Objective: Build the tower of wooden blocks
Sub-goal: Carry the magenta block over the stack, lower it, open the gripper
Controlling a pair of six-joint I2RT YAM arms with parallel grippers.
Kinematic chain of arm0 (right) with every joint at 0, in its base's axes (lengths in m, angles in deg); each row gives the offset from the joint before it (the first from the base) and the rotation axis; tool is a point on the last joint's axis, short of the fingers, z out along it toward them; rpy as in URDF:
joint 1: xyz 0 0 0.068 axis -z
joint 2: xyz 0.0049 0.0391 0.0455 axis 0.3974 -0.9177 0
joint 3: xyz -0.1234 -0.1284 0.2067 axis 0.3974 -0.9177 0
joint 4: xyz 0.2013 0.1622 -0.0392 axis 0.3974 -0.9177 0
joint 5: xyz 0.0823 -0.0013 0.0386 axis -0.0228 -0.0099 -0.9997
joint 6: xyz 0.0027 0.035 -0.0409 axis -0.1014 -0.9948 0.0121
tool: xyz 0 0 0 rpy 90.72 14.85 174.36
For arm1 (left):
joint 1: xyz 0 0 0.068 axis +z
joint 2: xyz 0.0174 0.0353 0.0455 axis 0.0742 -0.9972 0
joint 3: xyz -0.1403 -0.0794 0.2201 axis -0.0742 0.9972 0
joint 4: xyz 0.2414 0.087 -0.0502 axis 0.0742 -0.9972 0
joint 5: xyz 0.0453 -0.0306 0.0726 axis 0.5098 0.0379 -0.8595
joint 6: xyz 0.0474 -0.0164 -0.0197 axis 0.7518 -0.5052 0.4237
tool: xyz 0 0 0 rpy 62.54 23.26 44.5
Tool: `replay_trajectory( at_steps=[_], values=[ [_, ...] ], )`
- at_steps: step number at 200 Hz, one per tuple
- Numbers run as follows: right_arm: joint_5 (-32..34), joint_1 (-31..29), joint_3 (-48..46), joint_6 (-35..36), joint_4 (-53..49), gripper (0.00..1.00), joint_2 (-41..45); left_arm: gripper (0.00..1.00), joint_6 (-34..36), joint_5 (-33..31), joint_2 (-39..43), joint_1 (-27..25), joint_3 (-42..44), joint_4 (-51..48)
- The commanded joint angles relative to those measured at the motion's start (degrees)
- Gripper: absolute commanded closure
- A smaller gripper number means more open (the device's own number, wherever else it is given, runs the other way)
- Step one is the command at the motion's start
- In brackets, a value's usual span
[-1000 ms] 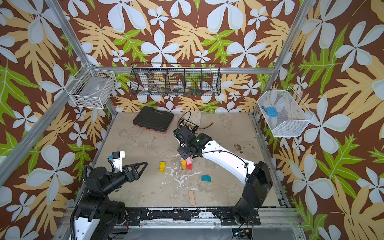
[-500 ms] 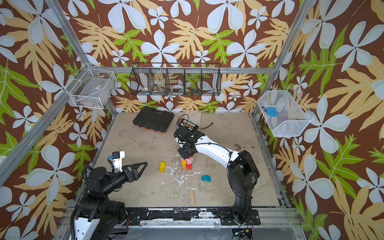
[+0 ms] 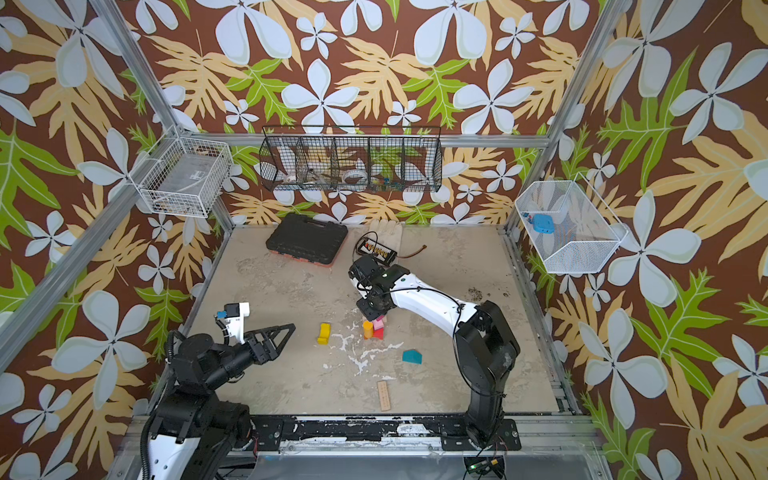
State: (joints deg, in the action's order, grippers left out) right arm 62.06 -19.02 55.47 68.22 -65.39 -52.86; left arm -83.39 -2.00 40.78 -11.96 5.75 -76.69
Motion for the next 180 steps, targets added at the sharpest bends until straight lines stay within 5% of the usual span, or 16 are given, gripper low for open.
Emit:
replay_trajectory(
  at_steps=[1,104,180],
  values=[
    [-0.2,-0.1,-0.1,0.1,0.2,0.86,-0.4,0.0,-0.1,0.6,0.0,0.0,0.1,1.6],
    [-0.2,0.0,0.3,0.1,-0.2,0.81,-1.7,0.0,-0.1,0.6,0.2,0.0,0.1,1.7],
    [1.1,-0.1,1.5,-0.6,-0.7,0.48,-1.7,0.0,-0.1,0.6,0.2,-0.1,0.1,1.7]
  ],
)
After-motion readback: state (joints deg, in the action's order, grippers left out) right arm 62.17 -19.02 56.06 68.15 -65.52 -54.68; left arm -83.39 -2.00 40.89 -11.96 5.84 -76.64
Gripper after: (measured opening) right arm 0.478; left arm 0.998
